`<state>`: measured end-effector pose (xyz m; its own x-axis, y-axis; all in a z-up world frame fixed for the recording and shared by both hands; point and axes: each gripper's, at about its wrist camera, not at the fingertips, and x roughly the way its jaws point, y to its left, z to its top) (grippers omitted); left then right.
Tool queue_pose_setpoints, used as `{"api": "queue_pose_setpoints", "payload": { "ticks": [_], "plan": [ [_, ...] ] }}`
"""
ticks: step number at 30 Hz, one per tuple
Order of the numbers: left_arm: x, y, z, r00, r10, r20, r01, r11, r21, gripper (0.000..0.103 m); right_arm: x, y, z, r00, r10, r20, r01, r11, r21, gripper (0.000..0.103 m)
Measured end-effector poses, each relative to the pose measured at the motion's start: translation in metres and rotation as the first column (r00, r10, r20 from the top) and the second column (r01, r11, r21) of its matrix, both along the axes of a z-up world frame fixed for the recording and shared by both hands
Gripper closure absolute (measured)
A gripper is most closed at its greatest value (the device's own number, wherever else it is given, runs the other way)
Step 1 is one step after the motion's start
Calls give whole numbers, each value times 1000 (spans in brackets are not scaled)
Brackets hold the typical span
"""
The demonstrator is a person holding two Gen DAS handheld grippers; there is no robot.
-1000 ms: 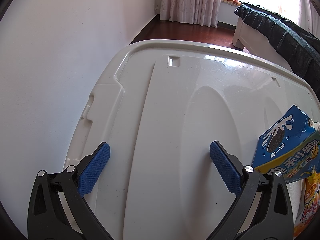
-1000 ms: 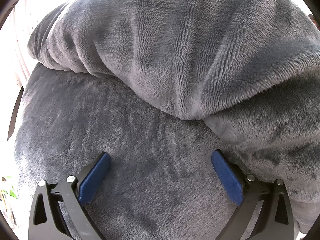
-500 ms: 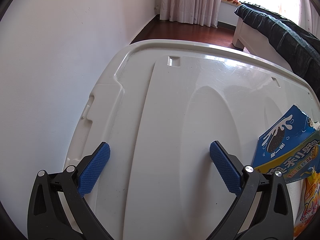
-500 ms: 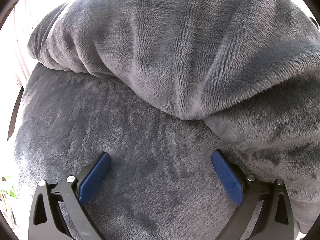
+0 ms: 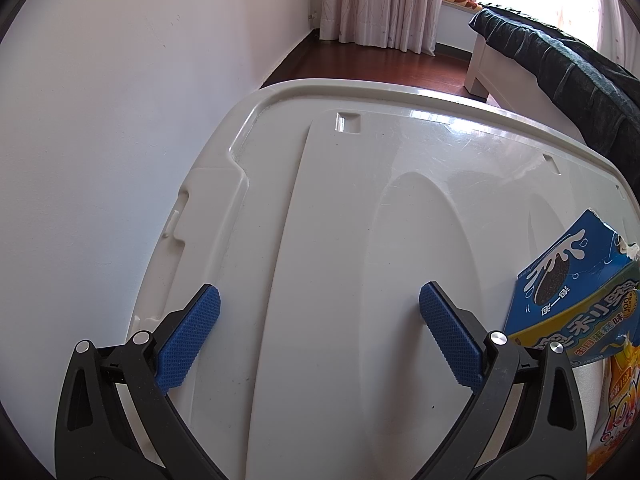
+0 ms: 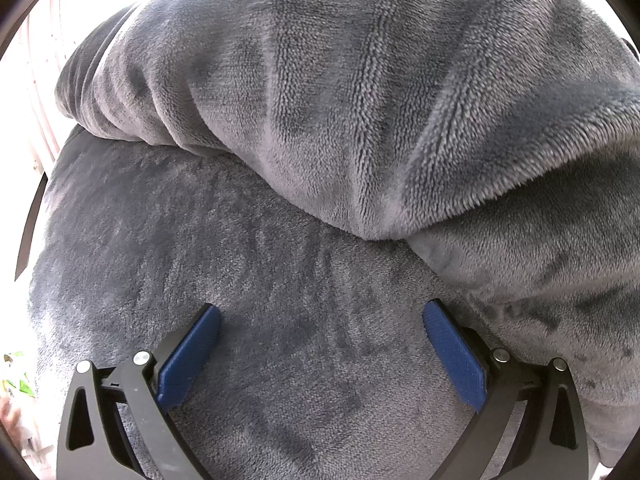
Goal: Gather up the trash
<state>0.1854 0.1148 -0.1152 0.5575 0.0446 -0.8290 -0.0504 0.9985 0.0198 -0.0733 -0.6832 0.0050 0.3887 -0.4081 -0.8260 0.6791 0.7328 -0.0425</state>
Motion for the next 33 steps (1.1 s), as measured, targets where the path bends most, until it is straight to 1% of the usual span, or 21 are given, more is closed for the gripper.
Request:
{"api": "queue_pose_setpoints", "payload": {
  "ticks": [33],
  "plan": [
    [5, -2, 1, 1000, 1, 0, -1, 1000, 1, 6, 1, 0, 0, 1000, 0, 0, 0, 1000, 0, 4]
  ]
}}
